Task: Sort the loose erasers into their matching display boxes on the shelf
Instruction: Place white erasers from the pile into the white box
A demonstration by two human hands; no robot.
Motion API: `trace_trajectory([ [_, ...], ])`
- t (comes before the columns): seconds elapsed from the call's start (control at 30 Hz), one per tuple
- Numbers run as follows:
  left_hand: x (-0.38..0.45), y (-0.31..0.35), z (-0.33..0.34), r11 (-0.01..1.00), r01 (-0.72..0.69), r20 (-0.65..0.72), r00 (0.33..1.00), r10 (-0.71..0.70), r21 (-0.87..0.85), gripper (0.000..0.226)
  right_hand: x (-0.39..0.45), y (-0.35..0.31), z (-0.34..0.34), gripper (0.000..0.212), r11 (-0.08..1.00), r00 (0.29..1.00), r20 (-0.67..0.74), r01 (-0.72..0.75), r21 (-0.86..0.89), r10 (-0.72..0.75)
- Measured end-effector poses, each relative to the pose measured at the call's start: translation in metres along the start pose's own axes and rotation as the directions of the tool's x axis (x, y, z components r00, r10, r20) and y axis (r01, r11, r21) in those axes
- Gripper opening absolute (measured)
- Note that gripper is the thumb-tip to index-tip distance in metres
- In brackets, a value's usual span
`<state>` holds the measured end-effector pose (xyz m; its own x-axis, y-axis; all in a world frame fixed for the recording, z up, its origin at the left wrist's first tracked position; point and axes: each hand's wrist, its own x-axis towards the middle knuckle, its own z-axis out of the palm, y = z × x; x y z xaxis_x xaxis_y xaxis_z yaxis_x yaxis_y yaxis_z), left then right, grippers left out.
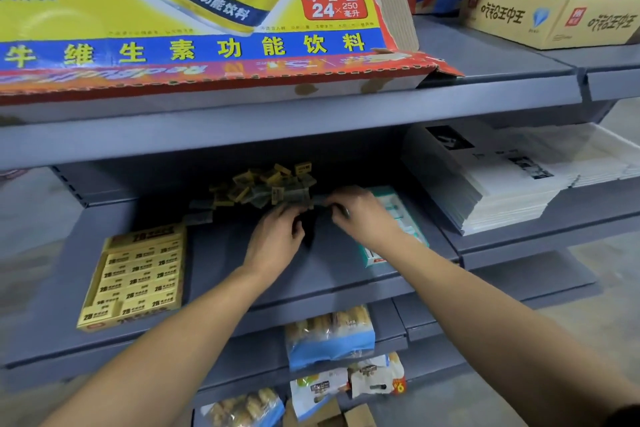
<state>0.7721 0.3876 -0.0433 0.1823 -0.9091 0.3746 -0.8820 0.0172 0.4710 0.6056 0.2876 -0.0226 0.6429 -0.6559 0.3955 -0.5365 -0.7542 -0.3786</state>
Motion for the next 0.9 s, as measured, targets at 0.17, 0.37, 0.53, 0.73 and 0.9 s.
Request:
trace_trajectory([
  [0.17,-0.003,-0.030,-0.021,0.994,0.091,-0.020,0.996,-0.090,0.054,0.033,0.020,-0.029,0.032,0.024,0.995,0.996,0.058,0.065,-0.081,-0.061],
  [0.37,0.002,-0.046,-0.028,0.990,0.120,-0.033,0.993,-0.117,0.075,0.029,0.046,-0.036,0.060,0.037,0.970,0.981,0.097,0.180,-0.164,-0.165],
  [0.53,0.009,-0.052,-0.030,0.990,0.112,-0.041,0.993,-0.108,0.091,0.029,0.065,-0.037,0.068,0.039,0.963,0.975,0.091,0.217,-0.161,-0.204],
  [0.73,0.017,-0.055,-0.034,0.983,0.146,-0.018,0.989,-0.145,0.113,0.031,0.080,-0.014,0.082,0.039,0.934,0.950,0.269,0.232,-0.270,-0.158],
  [0.9,0.018,-0.058,-0.032,0.979,0.172,-0.005,0.985,-0.173,0.113,0.030,0.076,-0.018,0.076,0.033,0.967,0.979,0.196,0.102,-0.234,-0.055],
])
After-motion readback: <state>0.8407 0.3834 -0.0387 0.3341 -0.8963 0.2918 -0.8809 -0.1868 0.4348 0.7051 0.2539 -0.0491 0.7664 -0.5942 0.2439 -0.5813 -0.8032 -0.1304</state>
